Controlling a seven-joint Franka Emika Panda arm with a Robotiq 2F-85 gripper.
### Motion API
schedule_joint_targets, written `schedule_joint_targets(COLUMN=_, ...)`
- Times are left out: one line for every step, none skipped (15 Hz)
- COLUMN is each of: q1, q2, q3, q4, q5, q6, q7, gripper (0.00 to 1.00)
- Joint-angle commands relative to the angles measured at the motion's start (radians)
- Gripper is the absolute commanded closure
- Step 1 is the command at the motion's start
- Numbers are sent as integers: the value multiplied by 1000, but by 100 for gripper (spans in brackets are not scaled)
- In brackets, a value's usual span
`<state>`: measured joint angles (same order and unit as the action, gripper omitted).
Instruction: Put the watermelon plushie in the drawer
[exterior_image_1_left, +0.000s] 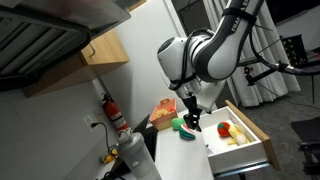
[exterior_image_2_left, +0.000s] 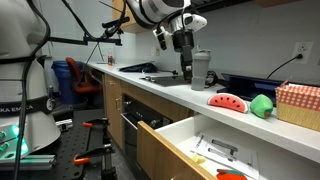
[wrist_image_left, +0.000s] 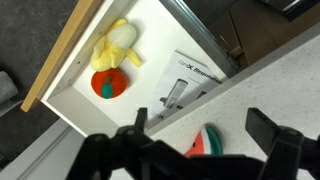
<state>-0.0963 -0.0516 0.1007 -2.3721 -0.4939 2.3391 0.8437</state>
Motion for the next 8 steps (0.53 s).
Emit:
schedule_joint_targets(q1=17, q2=64, q3=-38, q4=33, q5=-111, q6=18, q7=159, gripper=0)
schedule_joint_targets(q1=20, q2=79, q3=-46, q4=40, q5=-134, q6=15, q7=195, gripper=0)
schedule_joint_targets(q1=23, q2=98, q3=-54, q4=51, q5=-156, q6=11, q7=232, gripper=0)
schedule_joint_targets(q1=27, q2=119, q3=-62, q4=65, q5=-174, q6=4, q7=264, gripper=0)
schedule_joint_targets(q1=31, q2=139, q3=-70, q4=78, q5=-184, q6=-2, q7=288, gripper=0)
schedule_joint_targets(q1=36, q2=158, q3=-77, q4=93, q5=-187, q6=-4, q7=304, gripper=0)
schedule_joint_targets(q1=41, q2=174, q3=-84, q4=107, q5=-183, q6=-5, q7=313, gripper=0)
schedule_joint_targets(q1=47, q2=187, q3=-90, q4=120, q5=-173, q6=-5, q7=311, gripper=0)
